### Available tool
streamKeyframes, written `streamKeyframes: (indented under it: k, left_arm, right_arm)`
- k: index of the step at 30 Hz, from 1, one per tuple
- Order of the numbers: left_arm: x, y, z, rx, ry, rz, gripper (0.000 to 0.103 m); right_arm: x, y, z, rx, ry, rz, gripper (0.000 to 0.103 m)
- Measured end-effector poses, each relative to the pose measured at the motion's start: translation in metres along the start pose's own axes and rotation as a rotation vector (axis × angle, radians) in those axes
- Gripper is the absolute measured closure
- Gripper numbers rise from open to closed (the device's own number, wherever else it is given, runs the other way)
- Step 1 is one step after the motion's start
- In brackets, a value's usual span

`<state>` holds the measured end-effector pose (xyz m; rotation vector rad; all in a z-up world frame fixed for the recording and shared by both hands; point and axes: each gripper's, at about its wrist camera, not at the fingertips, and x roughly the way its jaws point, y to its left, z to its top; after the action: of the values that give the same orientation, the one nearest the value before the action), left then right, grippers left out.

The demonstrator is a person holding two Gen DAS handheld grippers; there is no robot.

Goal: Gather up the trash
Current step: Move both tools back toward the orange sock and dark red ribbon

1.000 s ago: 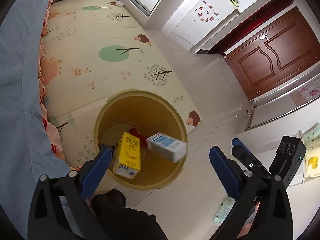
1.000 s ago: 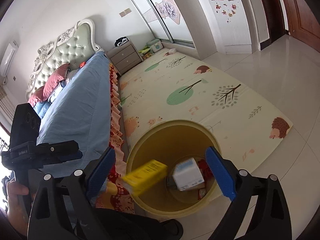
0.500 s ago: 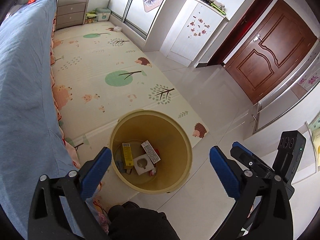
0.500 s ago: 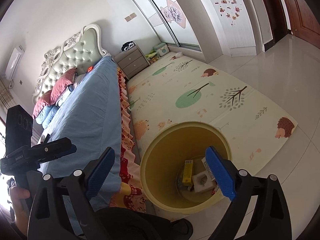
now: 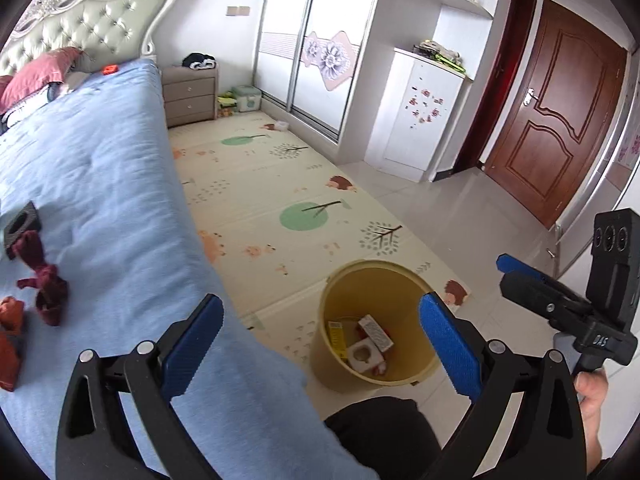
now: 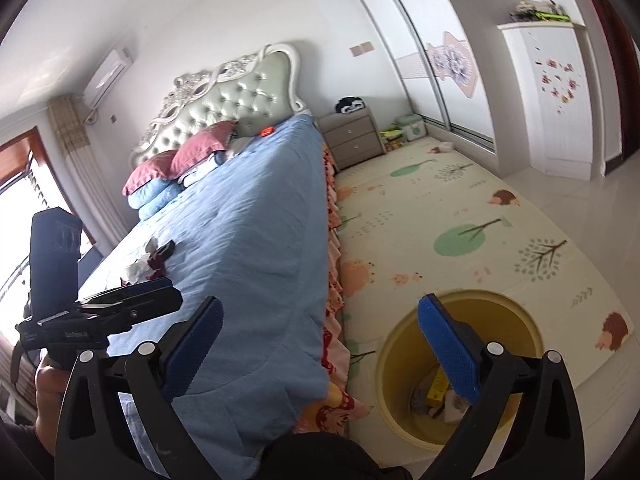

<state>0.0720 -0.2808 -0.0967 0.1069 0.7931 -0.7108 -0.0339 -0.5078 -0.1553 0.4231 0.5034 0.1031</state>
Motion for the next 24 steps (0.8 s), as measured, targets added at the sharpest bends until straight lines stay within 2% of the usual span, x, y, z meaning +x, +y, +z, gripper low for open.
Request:
streamKeyframes:
  k: [8, 12, 18, 21, 24]
  left_arm:
    - [-0.053, 0.085, -0.021, -0.096, -0.057, 0.144, 0.005]
    - [-0.076, 0.124, -0.031, -0.133, -0.076, 0.204, 0.004]
    - [-0.096, 0.171, -0.042, -0.178, -0.090, 0.275, 0.004]
    - [-0.101, 0.188, -0.046, -0.186, -0.086, 0.339, 0.004]
    - [-0.107, 0.203, -0.048, -0.190, -0.086, 0.350, 0.004]
  right_arm:
    - [0.042, 0.090, 0.013, -0.152, 0.022, 0.099, 0.008]
    - [0.064, 0.125, 0.012, -0.202, 0.050, 0.115, 0.008]
    - [0.086, 0.174, 0.010, -0.272, 0.078, 0.179, 0.008]
    - [0.100, 0.196, 0.009, -0.307, 0.095, 0.182, 0.008]
    - [0.115, 0.211, 0.007, -0.326, 0.121, 0.188, 0.008]
